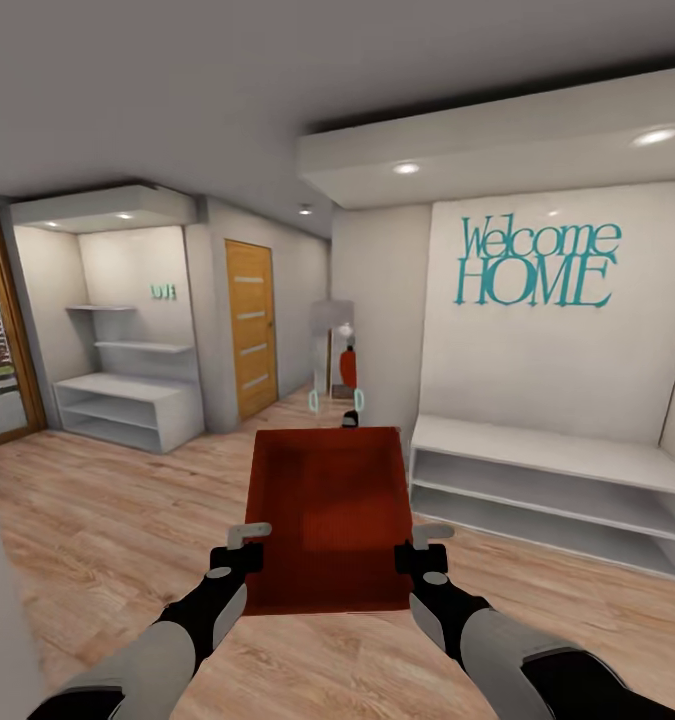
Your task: Move the two storage containers from the living room to the garage. In the garage, place one container on the floor and stack the other container on top of it (either order is fine).
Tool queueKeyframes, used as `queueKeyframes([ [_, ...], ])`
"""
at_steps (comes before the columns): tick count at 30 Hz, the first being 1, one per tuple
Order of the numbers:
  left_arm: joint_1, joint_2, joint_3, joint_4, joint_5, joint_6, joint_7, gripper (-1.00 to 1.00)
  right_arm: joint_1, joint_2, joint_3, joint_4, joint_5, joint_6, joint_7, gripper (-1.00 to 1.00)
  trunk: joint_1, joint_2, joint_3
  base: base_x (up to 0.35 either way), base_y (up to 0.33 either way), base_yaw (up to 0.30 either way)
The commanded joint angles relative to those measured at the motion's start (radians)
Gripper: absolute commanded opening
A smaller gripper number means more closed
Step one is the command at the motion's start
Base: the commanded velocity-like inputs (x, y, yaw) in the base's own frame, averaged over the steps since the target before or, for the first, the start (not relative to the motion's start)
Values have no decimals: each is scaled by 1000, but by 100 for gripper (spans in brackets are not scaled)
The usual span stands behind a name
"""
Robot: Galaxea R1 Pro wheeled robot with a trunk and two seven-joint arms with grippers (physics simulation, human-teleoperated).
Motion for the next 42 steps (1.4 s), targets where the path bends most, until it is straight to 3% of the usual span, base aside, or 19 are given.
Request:
queueKeyframes([
  [1,0,39,16,5,-1,-4,10,-100,-1,0,-23,-2,3,-21,-12,-100,1,-1,0,330,0,255],
  [12,0,39,16,4,-1,-4,10,-100,-1,0,-23,-2,4,-21,-12,-100,1,-1,0,331,0,239],
  [42,0,40,16,3,-1,-5,10,-100,-1,0,-23,-2,4,-21,-12,-100,1,-1,0,331,0,7],
])
